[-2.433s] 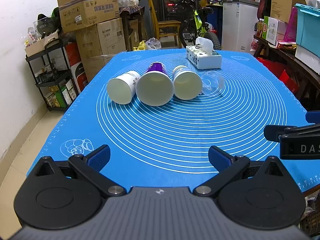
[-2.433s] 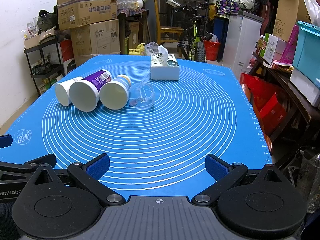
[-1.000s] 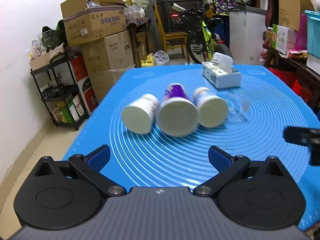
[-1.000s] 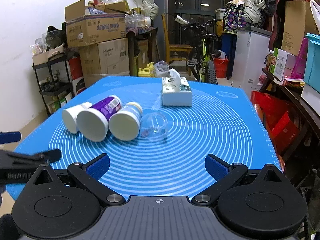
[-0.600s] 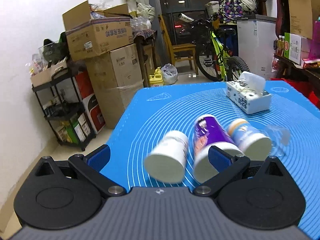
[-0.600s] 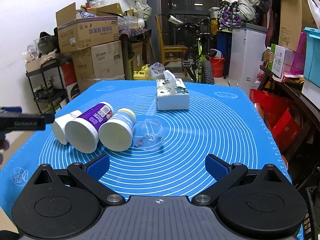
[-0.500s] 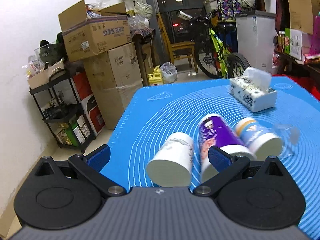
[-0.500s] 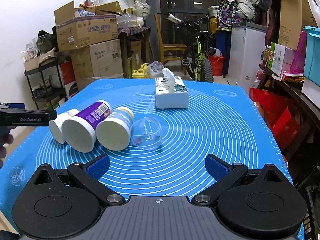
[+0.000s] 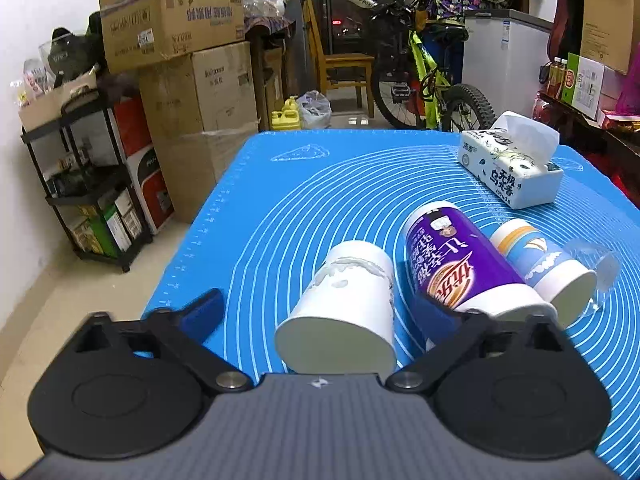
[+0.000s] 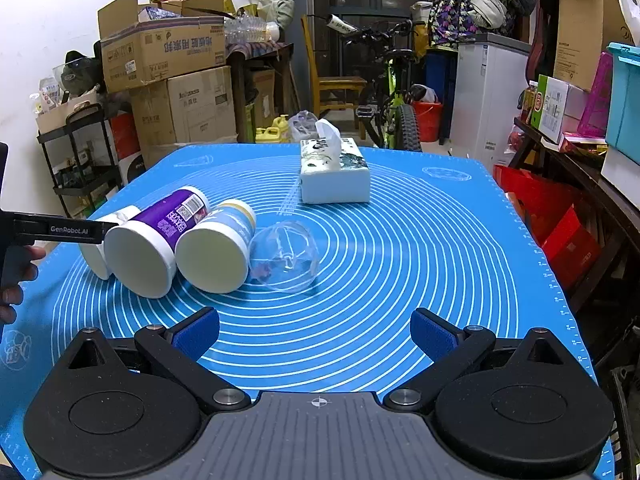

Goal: Flip cup upside down
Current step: 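Move the left tool toward the white paper cup lying on its side, then close the left gripper on the white paper cup's body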

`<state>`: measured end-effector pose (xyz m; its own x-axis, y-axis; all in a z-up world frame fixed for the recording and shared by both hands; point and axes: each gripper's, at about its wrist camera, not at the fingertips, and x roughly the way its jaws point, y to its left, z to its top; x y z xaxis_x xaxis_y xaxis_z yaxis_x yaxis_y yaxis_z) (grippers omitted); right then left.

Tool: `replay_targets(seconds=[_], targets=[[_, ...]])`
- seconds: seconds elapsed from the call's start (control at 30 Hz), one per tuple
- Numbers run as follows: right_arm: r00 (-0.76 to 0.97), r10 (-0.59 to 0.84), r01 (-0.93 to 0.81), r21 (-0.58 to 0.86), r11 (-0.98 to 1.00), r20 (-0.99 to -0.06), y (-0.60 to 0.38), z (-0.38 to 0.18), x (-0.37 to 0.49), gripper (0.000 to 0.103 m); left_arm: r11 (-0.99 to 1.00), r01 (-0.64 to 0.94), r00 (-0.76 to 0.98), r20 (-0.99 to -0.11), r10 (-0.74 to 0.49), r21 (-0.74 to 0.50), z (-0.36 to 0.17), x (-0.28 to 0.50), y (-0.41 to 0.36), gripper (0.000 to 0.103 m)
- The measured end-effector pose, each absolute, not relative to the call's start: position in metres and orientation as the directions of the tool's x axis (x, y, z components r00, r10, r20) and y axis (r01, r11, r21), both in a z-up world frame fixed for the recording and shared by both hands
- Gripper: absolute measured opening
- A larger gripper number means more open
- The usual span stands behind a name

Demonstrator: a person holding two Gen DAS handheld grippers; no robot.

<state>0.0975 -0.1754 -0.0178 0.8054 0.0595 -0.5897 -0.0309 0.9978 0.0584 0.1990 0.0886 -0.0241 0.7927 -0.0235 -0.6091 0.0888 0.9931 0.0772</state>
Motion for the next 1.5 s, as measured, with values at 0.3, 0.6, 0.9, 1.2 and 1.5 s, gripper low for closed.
replay_targets(seconds=[0.3, 0.6, 0.9, 1.2, 1.5], targets=[[0.808, 0.054, -0.024, 0.059, 0.998, -0.586, -0.177, -0.016, 0.095, 0.101, 0.991, 0.131, 0.758, -0.647, -0.079, 0.033, -0.029, 0.205, 0.090, 0.073], [0.812, 0.049, -0.017, 0.061, 0.998, -0.581, -0.177, -0.014, 0.091, 0.101, 0.991, 0.131, 0.757, -0.647, -0.090, 0.016, -0.026, 0.197, 0.087, 0.060], [0.824, 0.053, -0.015, 0.071, 0.997, -0.564, -0.181, -0.006, 0.080, 0.101, 0.995, 0.088, 0.794, -0.607, -0.043, 0.045, -0.010, 0.168, 0.078, 0.060], [0.833, 0.047, -0.001, 0.084, 0.996, -0.551, -0.194, 0.002, 0.061, 0.101, 0.997, 0.059, 0.828, -0.560, -0.027, 0.040, 0.021, 0.115, 0.055, 0.060], [0.813, 0.021, 0.032, 0.081, 0.996, -0.583, -0.210, -0.005, 0.046, 0.101, 0.993, 0.114, 0.800, -0.594, -0.079, 0.020, 0.004, 0.078, -0.009, 0.060]])
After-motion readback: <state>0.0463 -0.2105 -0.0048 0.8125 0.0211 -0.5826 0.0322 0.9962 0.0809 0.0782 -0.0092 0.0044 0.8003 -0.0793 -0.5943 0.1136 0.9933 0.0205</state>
